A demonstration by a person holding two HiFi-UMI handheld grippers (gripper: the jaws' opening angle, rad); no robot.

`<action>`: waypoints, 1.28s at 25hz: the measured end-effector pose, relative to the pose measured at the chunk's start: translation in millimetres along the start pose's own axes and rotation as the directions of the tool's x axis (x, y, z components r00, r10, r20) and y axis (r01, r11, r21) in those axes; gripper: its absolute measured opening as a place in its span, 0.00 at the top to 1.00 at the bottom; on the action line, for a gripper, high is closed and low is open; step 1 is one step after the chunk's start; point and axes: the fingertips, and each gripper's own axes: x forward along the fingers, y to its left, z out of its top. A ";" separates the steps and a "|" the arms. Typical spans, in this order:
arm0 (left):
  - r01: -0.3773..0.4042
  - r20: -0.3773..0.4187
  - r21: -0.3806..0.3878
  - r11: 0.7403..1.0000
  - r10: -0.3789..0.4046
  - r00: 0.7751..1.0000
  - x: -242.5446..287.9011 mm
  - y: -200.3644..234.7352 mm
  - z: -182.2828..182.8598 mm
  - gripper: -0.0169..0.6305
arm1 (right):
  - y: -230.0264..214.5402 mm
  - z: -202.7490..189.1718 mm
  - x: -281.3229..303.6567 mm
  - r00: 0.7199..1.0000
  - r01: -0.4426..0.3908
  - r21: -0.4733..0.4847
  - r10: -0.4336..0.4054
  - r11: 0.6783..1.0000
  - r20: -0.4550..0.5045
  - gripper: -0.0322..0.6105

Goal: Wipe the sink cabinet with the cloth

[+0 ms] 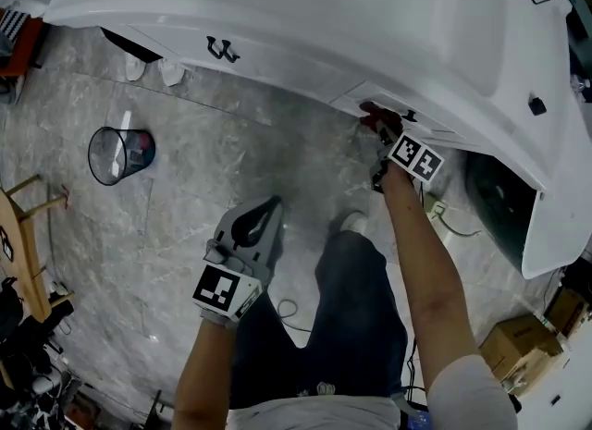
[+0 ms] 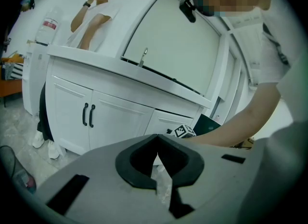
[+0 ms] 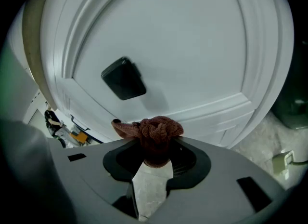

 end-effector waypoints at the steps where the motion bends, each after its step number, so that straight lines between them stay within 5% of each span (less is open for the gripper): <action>1: 0.003 -0.004 0.000 1.000 -0.003 1.000 2.5 -5.5 0.4 0.96 | -7.3 1.9 -4.4 1.000 0.004 0.003 -0.004 1.000 -0.002 0.73; 14: -0.008 -0.006 -0.007 1.000 0.008 1.000 36.1 -69.0 3.2 0.96 | -100.6 26.8 -55.8 0.998 0.052 0.004 -0.052 0.999 -0.019 0.73; 32: -0.016 0.010 -0.046 0.999 0.017 1.000 47.4 -119.8 11.2 0.96 | -97.1 67.3 -110.8 0.999 -0.016 0.116 0.012 0.993 0.033 0.73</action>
